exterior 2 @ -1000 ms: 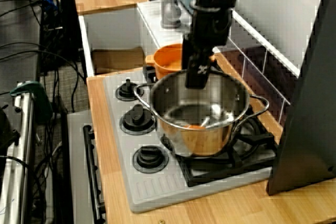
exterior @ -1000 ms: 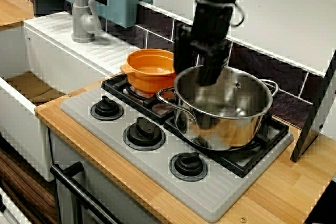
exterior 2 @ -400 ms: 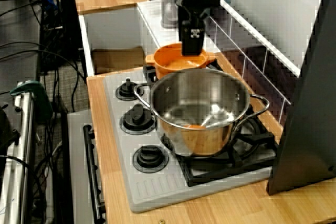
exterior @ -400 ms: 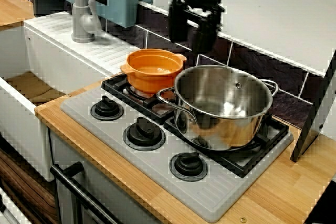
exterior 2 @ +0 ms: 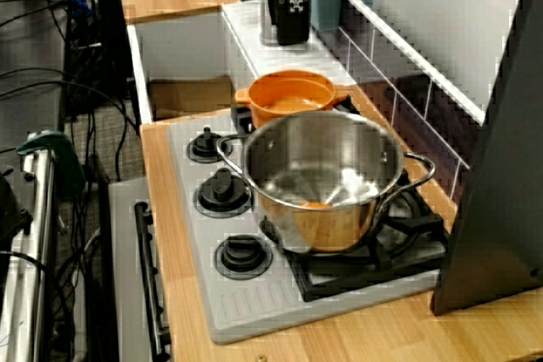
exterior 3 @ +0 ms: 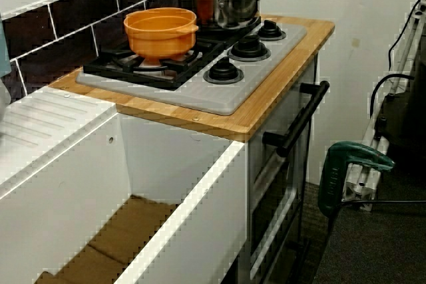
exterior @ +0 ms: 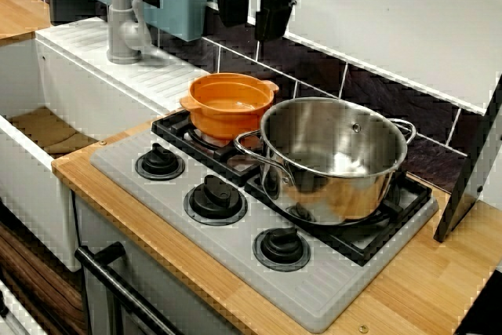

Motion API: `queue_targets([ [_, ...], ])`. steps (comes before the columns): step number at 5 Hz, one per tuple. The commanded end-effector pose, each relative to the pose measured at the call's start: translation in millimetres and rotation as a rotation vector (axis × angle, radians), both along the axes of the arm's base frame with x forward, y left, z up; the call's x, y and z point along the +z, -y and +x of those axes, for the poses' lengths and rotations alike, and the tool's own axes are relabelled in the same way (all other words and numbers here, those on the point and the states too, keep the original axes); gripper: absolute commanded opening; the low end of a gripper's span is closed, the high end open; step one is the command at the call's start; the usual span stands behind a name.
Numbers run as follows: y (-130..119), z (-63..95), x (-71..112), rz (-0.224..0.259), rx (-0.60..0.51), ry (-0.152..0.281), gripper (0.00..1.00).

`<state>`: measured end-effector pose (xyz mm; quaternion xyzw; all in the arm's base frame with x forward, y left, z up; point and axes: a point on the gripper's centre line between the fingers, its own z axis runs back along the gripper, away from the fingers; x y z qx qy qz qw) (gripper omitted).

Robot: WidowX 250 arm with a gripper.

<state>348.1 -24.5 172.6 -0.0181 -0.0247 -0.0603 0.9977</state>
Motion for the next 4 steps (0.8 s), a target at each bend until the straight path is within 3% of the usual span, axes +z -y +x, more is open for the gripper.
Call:
queue_targets([
  [1,-21.9,3.7,19.7,0.031,0.014,0.079,1.00],
  [4,-68.1,11.3,-2.3,0.074,0.070,0.060,1.00],
])
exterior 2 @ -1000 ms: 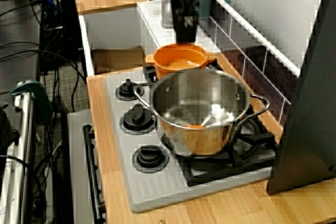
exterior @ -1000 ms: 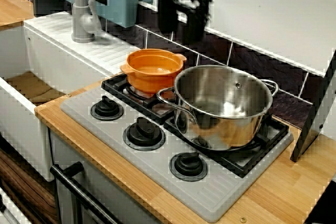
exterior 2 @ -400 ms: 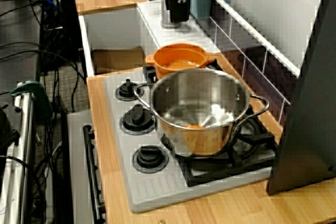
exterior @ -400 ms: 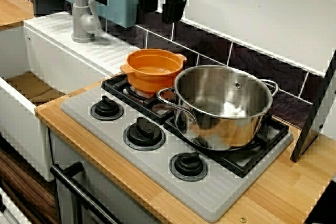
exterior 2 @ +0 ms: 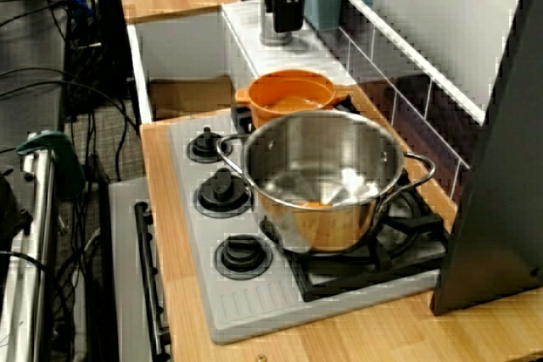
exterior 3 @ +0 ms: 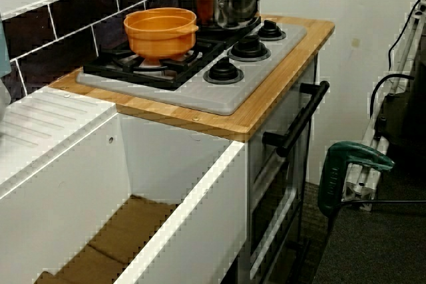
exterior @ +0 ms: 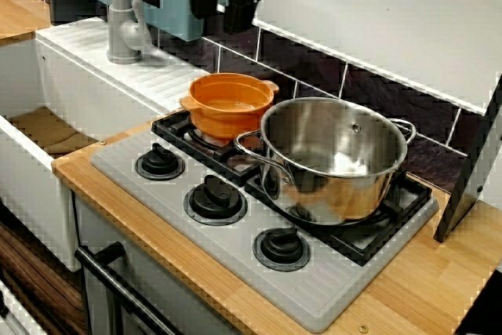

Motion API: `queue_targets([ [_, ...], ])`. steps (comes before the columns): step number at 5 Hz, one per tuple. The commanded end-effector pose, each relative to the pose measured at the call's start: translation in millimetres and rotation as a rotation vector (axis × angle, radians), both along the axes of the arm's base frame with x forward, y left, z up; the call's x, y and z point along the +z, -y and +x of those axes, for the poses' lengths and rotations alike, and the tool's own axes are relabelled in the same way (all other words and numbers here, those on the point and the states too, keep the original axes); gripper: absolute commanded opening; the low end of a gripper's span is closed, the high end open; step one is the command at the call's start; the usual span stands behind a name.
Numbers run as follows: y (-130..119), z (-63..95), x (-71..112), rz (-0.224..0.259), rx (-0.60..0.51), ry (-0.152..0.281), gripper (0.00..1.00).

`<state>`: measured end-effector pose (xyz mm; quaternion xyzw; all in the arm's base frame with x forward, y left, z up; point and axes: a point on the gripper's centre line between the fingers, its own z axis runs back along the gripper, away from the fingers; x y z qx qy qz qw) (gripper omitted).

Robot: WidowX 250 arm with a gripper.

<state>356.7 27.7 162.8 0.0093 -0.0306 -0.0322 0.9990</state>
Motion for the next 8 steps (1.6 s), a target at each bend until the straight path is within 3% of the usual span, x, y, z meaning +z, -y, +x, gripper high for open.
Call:
queue_targets([
  [1,-28.2,0.5,-14.1,0.048,0.024,0.046,1.00],
  [3,-23.6,-0.9,-38.0,0.056,-0.017,0.011,1.00],
  [5,-25.4,-0.1,-32.7,0.022,-0.039,0.028,1.00],
  [8,-33.3,-6.8,-53.5,0.052,-0.039,0.020,1.00],
])
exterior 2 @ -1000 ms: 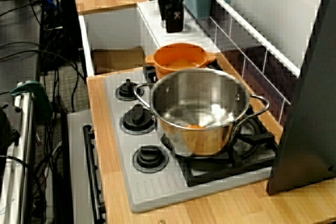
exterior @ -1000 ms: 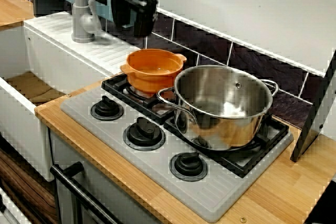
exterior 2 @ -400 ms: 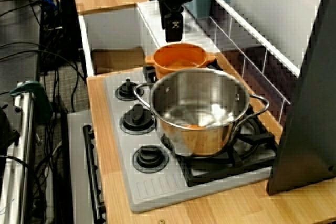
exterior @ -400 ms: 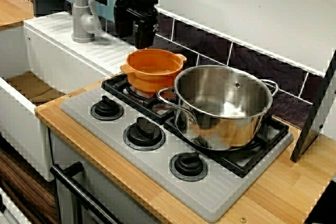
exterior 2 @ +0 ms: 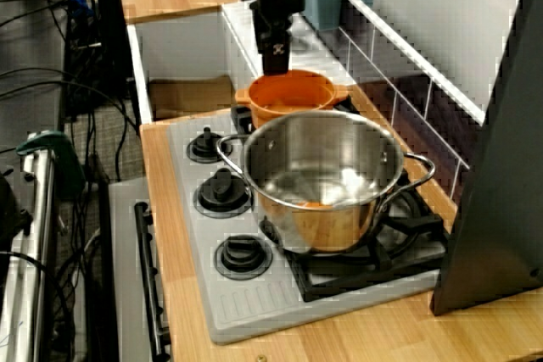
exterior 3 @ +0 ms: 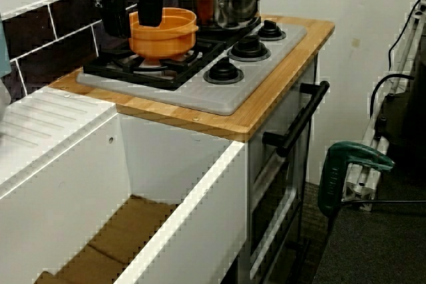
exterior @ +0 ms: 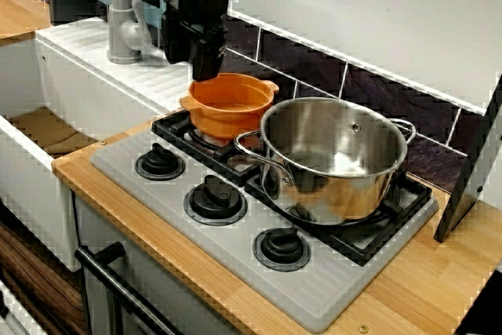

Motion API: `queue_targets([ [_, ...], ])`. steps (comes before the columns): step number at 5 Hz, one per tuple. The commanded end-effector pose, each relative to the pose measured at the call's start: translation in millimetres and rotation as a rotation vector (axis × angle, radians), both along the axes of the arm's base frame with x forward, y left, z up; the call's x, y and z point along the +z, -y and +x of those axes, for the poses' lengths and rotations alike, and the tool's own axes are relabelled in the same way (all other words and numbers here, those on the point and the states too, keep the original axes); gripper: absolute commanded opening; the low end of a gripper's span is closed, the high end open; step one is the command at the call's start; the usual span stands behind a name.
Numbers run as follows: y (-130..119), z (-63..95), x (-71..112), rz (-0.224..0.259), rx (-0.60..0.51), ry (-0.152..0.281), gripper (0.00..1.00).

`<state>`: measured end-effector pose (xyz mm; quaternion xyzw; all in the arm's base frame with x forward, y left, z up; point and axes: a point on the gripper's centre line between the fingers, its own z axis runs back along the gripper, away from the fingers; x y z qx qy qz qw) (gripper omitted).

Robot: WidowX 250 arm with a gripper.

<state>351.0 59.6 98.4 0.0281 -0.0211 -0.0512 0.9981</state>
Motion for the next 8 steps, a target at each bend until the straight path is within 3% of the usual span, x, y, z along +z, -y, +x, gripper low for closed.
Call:
queue_targets([
  [1,1.4,-0.1,14.9,0.001,0.009,0.051,1.00],
  [4,6.8,7.9,13.2,-0.020,0.044,0.065,1.00],
  [6,13.2,11.1,-4.2,-0.022,0.061,0.052,1.00],
  [7,16.7,9.2,-5.7,-0.027,0.053,0.061,0.00],
  [8,20.3,8.4,-2.8,-0.032,0.058,0.074,0.00],
])
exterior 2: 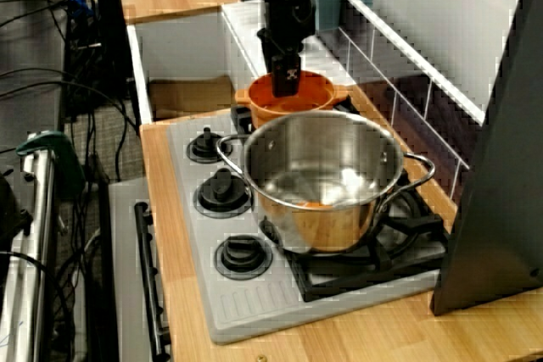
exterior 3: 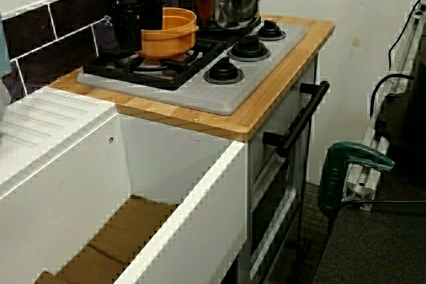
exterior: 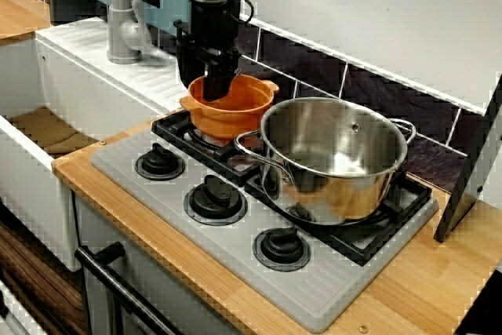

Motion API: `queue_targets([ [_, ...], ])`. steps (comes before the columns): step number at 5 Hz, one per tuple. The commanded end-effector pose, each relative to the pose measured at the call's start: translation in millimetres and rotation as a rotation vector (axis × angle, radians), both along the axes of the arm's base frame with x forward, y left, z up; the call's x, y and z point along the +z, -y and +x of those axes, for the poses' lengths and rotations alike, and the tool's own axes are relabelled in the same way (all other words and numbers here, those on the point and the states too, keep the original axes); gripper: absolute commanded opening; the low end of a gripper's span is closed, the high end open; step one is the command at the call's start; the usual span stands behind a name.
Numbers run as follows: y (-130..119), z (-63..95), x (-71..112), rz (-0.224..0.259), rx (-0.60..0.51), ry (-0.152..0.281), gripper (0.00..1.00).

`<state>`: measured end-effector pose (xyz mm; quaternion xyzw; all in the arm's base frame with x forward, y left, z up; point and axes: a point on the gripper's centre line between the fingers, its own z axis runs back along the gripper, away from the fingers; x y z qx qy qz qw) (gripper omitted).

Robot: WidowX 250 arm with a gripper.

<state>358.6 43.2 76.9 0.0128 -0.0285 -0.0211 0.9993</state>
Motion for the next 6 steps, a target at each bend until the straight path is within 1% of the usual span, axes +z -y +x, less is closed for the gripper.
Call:
queue_targets([
  [1,6.8,-0.5,20.3,0.000,0.001,0.059,0.00],
  [2,7.6,-2.0,22.8,-0.007,0.022,0.052,0.00],
  [3,9.4,-4.8,26.8,-0.007,0.033,0.064,0.00],
  [4,7.6,-8.5,28.9,-0.016,0.072,0.066,0.00],
  [5,5.5,-14.5,27.9,-0.029,0.107,0.051,0.00],
  [6,-0.6,-18.6,23.2,-0.044,0.169,0.021,0.00],
])
